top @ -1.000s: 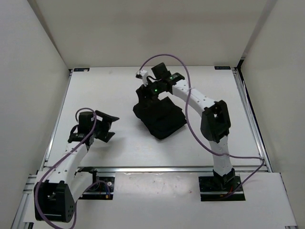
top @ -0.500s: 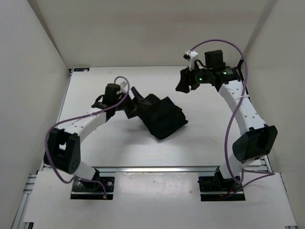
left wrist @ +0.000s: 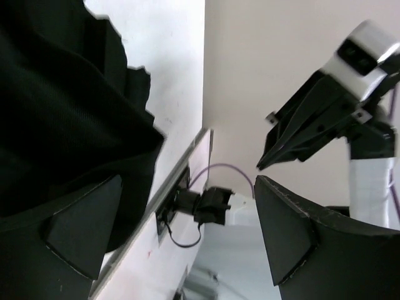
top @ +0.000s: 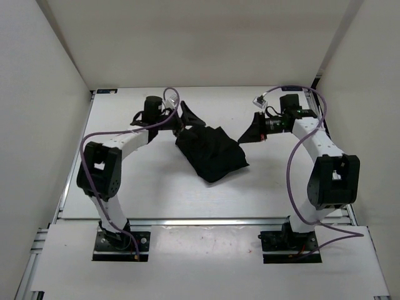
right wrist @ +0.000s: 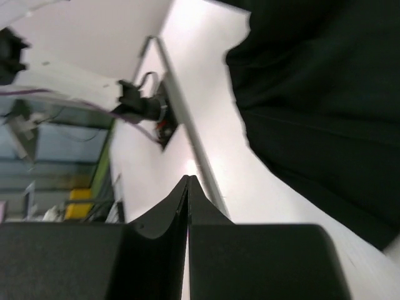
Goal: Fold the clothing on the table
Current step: Fold the skirt
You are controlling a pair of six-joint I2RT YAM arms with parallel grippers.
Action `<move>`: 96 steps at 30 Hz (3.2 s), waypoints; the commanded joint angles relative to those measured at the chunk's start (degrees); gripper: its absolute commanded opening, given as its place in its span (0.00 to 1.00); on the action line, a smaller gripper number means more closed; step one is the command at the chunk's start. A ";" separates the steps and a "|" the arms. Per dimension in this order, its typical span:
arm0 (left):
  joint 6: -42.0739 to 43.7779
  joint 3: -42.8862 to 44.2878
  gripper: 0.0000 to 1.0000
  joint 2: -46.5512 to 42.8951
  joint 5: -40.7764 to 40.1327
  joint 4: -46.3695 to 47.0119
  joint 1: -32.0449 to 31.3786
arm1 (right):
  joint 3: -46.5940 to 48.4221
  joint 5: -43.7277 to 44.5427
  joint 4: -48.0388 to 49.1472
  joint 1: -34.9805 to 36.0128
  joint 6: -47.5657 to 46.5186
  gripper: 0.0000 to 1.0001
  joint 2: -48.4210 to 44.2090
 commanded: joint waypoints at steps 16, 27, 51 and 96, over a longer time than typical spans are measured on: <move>0.42 -21.05 0.99 -31.63 -6.02 -8.20 11.18 | 1.96 -29.32 94.43 14.64 77.57 0.00 30.35; -2.12 -27.30 0.99 -39.55 -5.94 -7.95 16.01 | 6.13 -29.24 101.48 19.21 81.57 0.00 31.34; -5.73 -38.64 0.99 -53.79 -7.08 -5.92 19.44 | 21.85 -28.88 83.81 23.96 70.94 0.00 59.46; 54.90 50.30 0.98 17.83 -38.96 -66.12 -5.25 | -20.60 -29.24 97.52 -1.61 80.34 0.00 8.22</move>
